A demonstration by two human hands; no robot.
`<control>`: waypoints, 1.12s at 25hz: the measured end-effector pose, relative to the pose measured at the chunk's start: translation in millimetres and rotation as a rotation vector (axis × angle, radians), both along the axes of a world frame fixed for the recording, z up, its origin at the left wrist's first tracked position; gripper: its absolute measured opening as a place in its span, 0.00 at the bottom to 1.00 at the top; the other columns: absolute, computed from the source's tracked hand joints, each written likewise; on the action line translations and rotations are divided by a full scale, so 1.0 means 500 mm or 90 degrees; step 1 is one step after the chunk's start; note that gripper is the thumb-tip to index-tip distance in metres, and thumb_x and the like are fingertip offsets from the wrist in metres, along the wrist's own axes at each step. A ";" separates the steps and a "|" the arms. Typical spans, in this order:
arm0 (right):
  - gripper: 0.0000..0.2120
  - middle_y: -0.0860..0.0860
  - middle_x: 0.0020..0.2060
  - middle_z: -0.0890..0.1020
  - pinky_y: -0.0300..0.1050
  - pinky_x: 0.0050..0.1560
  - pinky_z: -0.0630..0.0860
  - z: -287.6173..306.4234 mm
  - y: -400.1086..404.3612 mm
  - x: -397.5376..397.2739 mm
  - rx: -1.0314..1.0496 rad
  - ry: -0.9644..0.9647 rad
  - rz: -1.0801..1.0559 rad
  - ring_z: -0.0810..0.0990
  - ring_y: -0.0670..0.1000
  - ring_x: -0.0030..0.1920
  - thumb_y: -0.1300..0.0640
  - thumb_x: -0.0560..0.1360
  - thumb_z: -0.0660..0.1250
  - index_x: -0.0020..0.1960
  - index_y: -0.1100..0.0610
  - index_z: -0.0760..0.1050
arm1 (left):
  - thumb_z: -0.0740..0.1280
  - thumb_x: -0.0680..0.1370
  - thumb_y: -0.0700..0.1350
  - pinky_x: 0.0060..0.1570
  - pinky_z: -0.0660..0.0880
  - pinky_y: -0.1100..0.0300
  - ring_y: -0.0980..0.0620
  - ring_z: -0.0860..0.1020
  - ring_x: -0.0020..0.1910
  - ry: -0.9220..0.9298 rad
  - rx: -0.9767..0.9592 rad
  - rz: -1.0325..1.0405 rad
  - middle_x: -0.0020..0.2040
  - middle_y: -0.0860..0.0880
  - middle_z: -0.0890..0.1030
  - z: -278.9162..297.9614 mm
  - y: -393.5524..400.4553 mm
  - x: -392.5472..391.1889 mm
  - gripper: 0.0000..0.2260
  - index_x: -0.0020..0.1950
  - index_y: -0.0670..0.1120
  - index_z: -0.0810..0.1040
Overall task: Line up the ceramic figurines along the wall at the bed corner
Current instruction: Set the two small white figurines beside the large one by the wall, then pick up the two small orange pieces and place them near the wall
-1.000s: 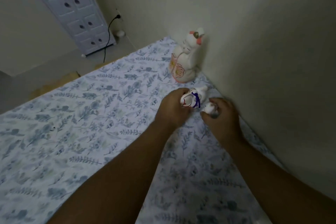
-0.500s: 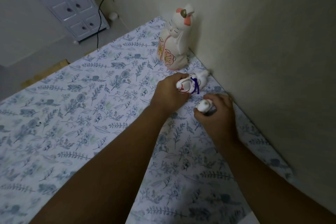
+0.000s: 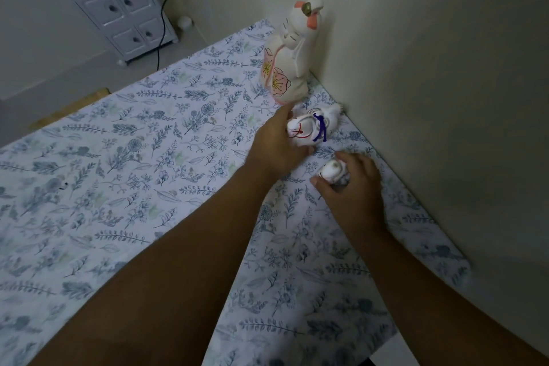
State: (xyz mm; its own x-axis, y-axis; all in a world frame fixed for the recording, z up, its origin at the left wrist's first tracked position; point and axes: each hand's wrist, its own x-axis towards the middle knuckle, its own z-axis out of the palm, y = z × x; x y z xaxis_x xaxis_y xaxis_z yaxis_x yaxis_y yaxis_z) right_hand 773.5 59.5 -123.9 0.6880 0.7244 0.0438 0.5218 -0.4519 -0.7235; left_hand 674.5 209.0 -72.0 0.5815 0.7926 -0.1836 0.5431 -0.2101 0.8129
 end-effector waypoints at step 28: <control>0.18 0.49 0.52 0.83 0.44 0.55 0.79 0.076 -0.167 -0.762 -0.153 0.120 0.391 0.81 0.49 0.54 0.60 0.73 0.73 0.62 0.51 0.77 | 0.67 0.72 0.37 0.42 0.79 0.47 0.50 0.79 0.40 0.047 -0.057 0.330 0.40 0.51 0.81 -0.012 -0.436 -0.902 0.07 0.44 0.49 0.73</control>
State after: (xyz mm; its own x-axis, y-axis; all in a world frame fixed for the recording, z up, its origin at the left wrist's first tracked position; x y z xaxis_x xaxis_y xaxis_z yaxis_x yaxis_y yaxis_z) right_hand 392.3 -23.8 -86.0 0.1300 0.9602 -0.2473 0.6097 -0.2741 -0.7437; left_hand 223.6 -9.0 -78.1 0.1001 0.9518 -0.2900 0.6140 0.1703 0.7708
